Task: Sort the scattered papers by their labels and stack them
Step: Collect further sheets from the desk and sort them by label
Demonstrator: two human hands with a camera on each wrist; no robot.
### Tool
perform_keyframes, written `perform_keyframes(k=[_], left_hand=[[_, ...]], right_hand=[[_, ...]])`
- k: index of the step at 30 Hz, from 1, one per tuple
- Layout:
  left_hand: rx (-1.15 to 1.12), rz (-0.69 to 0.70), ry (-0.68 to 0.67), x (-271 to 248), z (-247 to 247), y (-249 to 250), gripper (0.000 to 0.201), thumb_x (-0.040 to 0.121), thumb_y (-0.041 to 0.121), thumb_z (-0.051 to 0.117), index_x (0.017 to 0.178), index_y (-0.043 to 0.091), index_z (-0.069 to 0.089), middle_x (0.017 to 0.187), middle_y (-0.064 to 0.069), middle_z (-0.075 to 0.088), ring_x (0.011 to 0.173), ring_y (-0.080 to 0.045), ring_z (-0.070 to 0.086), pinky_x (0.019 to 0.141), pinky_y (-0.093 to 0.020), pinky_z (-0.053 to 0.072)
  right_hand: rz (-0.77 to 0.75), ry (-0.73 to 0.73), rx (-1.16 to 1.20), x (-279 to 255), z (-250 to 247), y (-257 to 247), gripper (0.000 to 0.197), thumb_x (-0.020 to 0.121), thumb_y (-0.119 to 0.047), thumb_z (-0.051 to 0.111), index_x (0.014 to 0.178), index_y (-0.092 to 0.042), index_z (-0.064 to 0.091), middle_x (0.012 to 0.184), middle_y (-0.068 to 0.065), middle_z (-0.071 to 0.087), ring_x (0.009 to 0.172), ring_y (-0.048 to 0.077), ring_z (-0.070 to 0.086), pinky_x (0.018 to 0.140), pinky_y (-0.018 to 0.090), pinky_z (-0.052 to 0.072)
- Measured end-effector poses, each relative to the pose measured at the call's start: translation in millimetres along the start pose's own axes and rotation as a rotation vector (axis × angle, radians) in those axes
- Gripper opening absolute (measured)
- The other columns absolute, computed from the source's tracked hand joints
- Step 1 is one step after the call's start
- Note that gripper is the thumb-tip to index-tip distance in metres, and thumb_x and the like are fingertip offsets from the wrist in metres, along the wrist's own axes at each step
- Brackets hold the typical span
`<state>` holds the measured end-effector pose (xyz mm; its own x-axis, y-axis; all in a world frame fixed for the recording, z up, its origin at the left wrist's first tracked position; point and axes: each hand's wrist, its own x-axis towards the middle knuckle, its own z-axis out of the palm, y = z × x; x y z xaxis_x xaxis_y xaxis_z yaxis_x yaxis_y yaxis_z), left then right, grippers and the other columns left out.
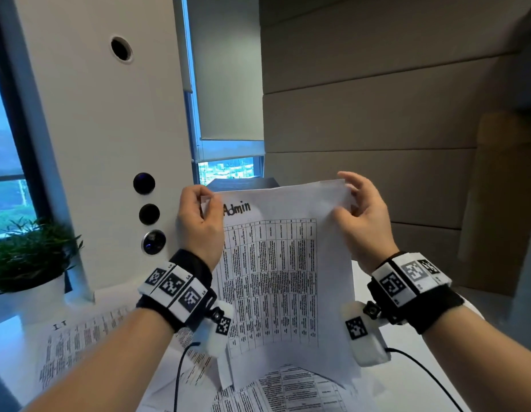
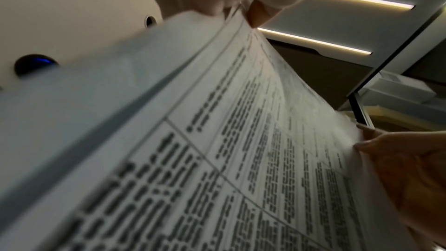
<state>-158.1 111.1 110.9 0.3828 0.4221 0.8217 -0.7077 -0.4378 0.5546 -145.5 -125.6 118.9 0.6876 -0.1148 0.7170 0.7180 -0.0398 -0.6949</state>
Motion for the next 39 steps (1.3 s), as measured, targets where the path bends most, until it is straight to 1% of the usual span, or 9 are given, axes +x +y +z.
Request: perform_keyframes(k=[5, 8, 12, 17, 21, 27, 32, 36, 39], left_hand=[[-0.160, -0.105, -0.030, -10.6, -1.5, 8.8, 0.027, 0.088, 0.037, 0.061, 0.100, 0.021, 0.042, 0.076, 0.007, 0.049, 0.058, 0.003, 0.045, 0.057, -0.014, 0.043], [-0.208, -0.305, -0.200, -33.5, -4.9, 0.6, 0.056, 0.069, 0.047, 0.074, 0.110, 0.026, 0.042, 0.097, 0.006, 0.062, 0.082, 0.001, 0.063, 0.079, -0.022, 0.055], [-0.055, -0.478, -0.320, -64.7, -8.2, -19.0, 0.085, 0.053, 0.058, 0.083, 0.122, 0.025, 0.045, 0.118, 0.004, 0.063, 0.114, -0.015, 0.059, 0.099, -0.042, 0.049], [-0.007, -0.483, -0.192, -70.4, 12.3, -7.2, 0.056, 0.067, 0.029, 0.084, 0.111, 0.025, 0.048, 0.102, 0.012, 0.063, 0.091, 0.001, 0.062, 0.072, -0.012, 0.048], [0.007, -0.561, -0.153, -72.7, 7.8, -21.1, 0.066, 0.066, 0.040, 0.083, 0.117, 0.023, 0.046, 0.109, 0.008, 0.063, 0.101, -0.009, 0.063, 0.091, -0.032, 0.052], [0.115, -0.566, -0.236, -86.8, 2.0, -19.3, 0.077, 0.069, 0.055, 0.071, 0.130, 0.029, 0.032, 0.127, 0.012, 0.048, 0.120, -0.013, 0.047, 0.105, -0.038, 0.039], [0.219, -0.724, -0.545, -115.9, -2.5, -36.2, 0.061, 0.088, 0.031, 0.063, 0.139, 0.020, 0.033, 0.143, 0.008, 0.041, 0.121, -0.010, 0.045, 0.104, -0.032, 0.036], [0.333, -0.923, -0.640, -133.4, -8.8, -52.6, 0.060, 0.092, 0.031, 0.057, 0.141, 0.010, 0.031, 0.142, -0.008, 0.043, 0.117, -0.018, 0.049, 0.104, -0.034, 0.038], [0.245, -0.938, -0.598, -125.2, -12.6, -54.3, 0.058, 0.088, 0.024, 0.062, 0.140, 0.017, 0.038, 0.143, -0.006, 0.045, 0.130, -0.024, 0.045, 0.109, -0.049, 0.037]], right_hand=[[0.289, -0.040, 0.190, -14.3, 0.1, 18.9, 0.062, 0.073, -0.002, 0.066, 0.130, -0.012, 0.045, 0.115, 0.011, 0.065, 0.099, 0.024, 0.066, 0.080, 0.034, 0.056], [0.375, -0.068, 0.124, -23.9, -2.3, 33.1, 0.045, 0.083, 0.005, 0.063, 0.125, -0.008, 0.051, 0.113, 0.013, 0.069, 0.101, 0.029, 0.068, 0.089, 0.046, 0.054], [0.411, -0.098, 0.113, -39.3, -1.1, 41.9, 0.041, 0.085, 0.001, 0.064, 0.121, -0.011, 0.050, 0.114, 0.011, 0.068, 0.099, 0.021, 0.068, 0.090, 0.040, 0.054], [0.250, -0.068, 0.005, -55.1, 14.2, 37.1, 0.034, 0.088, -0.005, 0.061, 0.116, -0.018, 0.047, 0.106, -0.001, 0.063, 0.090, 0.007, 0.066, 0.070, 0.021, 0.055], [0.301, 0.038, 0.018, -56.5, 8.0, 50.5, 0.035, 0.089, -0.007, 0.060, 0.117, -0.017, 0.042, 0.108, 0.005, 0.060, 0.091, 0.013, 0.061, 0.069, 0.022, 0.049], [0.331, 0.042, 0.036, -62.6, 1.0, 62.7, 0.041, 0.086, 0.002, 0.060, 0.118, -0.018, 0.043, 0.107, 0.000, 0.060, 0.087, 0.005, 0.063, 0.067, 0.018, 0.051], [0.448, -0.242, -0.128, -84.6, -4.7, 81.8, 0.046, 0.085, 0.005, 0.055, 0.121, -0.019, 0.042, 0.106, -0.002, 0.057, 0.093, 0.010, 0.061, 0.067, 0.020, 0.052], [0.541, -0.492, -0.398, -105.4, -7.7, 109.6, 0.046, 0.076, -0.002, 0.047, 0.122, -0.012, 0.046, 0.110, 0.004, 0.060, 0.107, 0.024, 0.059, 0.087, 0.036, 0.055], [0.546, -0.492, -0.425, -101.3, -12.0, 106.1, 0.038, 0.080, 0.011, 0.043, 0.109, -0.010, 0.054, 0.096, 0.003, 0.063, 0.096, 0.022, 0.059, 0.072, 0.022, 0.052]])
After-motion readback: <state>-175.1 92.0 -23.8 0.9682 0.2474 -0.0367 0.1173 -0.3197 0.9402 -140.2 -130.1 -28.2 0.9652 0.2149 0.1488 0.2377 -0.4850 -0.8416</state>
